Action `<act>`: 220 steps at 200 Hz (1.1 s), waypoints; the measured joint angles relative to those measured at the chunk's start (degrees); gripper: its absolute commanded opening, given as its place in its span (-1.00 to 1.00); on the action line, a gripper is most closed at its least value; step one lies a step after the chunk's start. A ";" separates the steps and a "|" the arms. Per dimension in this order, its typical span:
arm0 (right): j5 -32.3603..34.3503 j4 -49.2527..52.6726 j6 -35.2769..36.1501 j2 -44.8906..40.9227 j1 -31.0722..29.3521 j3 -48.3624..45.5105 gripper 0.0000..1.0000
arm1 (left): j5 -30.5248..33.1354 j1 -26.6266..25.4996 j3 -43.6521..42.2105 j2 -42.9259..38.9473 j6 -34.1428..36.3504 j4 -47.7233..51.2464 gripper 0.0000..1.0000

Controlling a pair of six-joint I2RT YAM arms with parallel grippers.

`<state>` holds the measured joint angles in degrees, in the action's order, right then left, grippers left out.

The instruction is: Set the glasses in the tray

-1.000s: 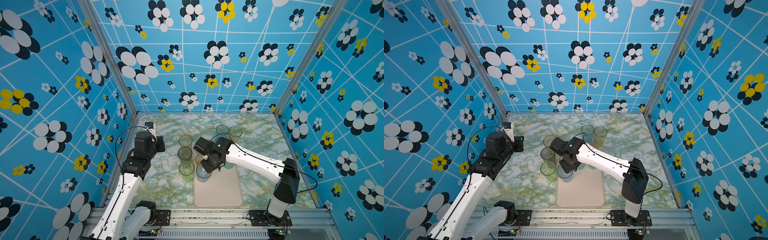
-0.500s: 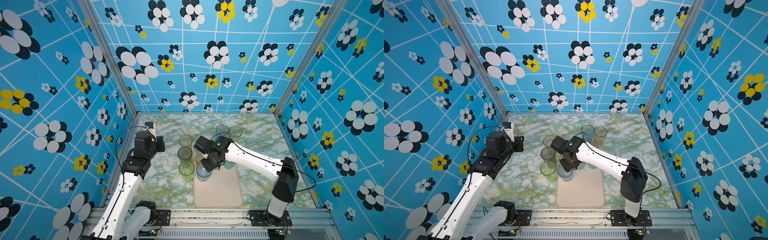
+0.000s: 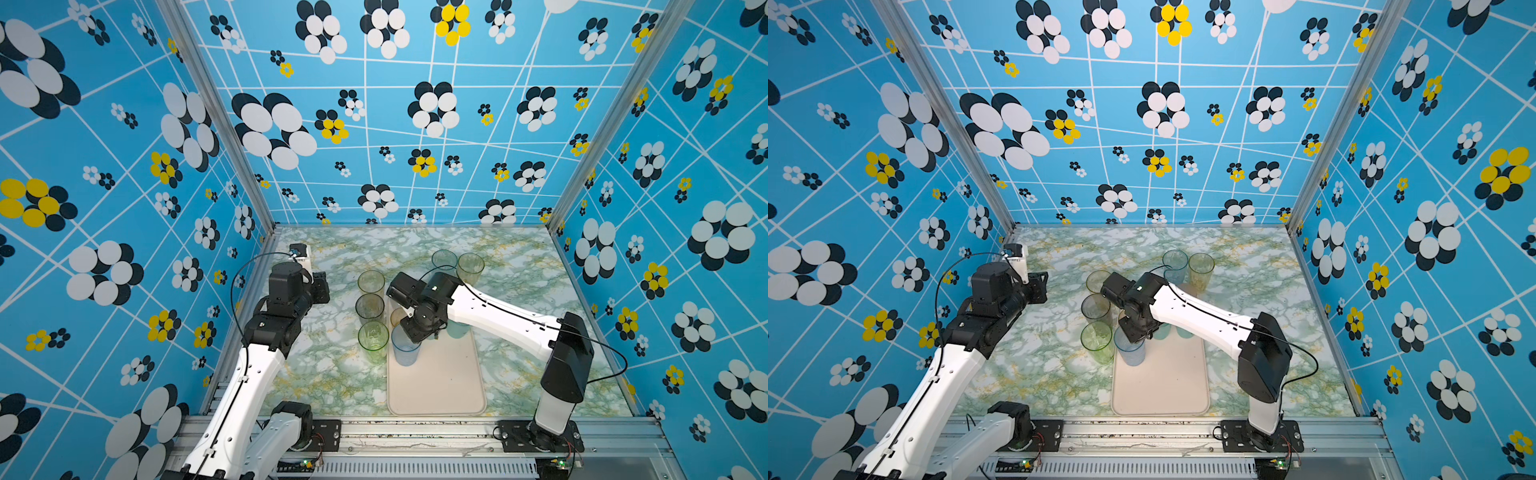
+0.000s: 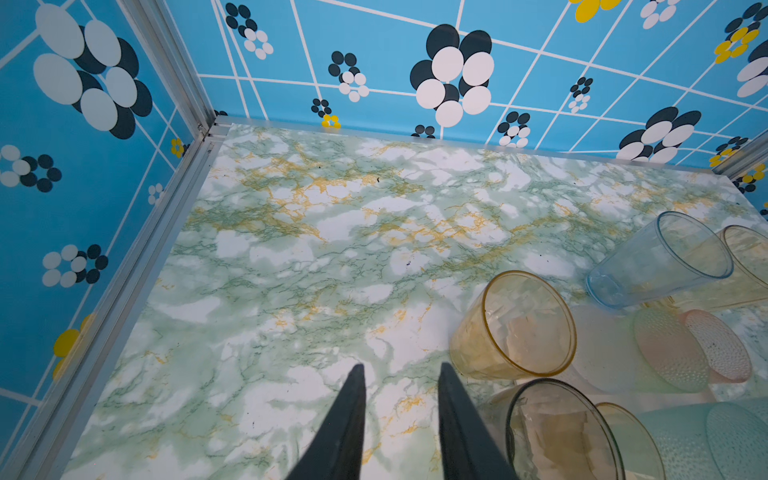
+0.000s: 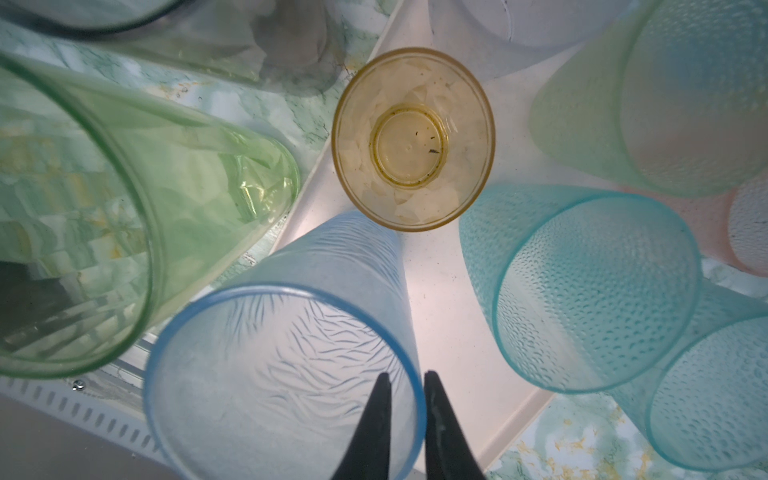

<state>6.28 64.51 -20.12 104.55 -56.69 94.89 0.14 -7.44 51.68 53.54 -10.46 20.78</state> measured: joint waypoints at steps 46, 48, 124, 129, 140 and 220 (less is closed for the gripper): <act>-0.04 -0.50 0.00 0.00 0.11 0.00 -0.53 | -0.24 0.00 0.02 0.00 -0.02 0.00 -0.36; -0.04 -0.50 -0.02 0.00 0.11 0.00 -0.52 | -0.24 0.00 0.02 0.00 0.00 0.00 -0.36; -0.22 -0.68 -0.02 0.00 0.11 0.00 -0.41 | -0.79 0.00 0.02 0.04 -0.02 0.02 -0.35; -0.20 -0.68 -0.04 0.00 0.11 0.00 -0.40 | -0.81 0.00 0.02 0.04 -0.02 0.00 -0.35; -0.20 -0.68 -0.02 -0.02 0.11 0.00 -0.38 | -0.81 0.00 0.02 0.04 -0.02 0.02 -0.35; 0.98 -0.61 0.00 -1.88 0.11 0.00 -0.32 | -0.81 0.00 0.02 0.11 0.00 0.02 -0.35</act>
<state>7.27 63.90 -20.12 102.67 -56.58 94.89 -0.67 -7.44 51.70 53.65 -10.46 20.80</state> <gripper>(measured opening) 0.337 0.325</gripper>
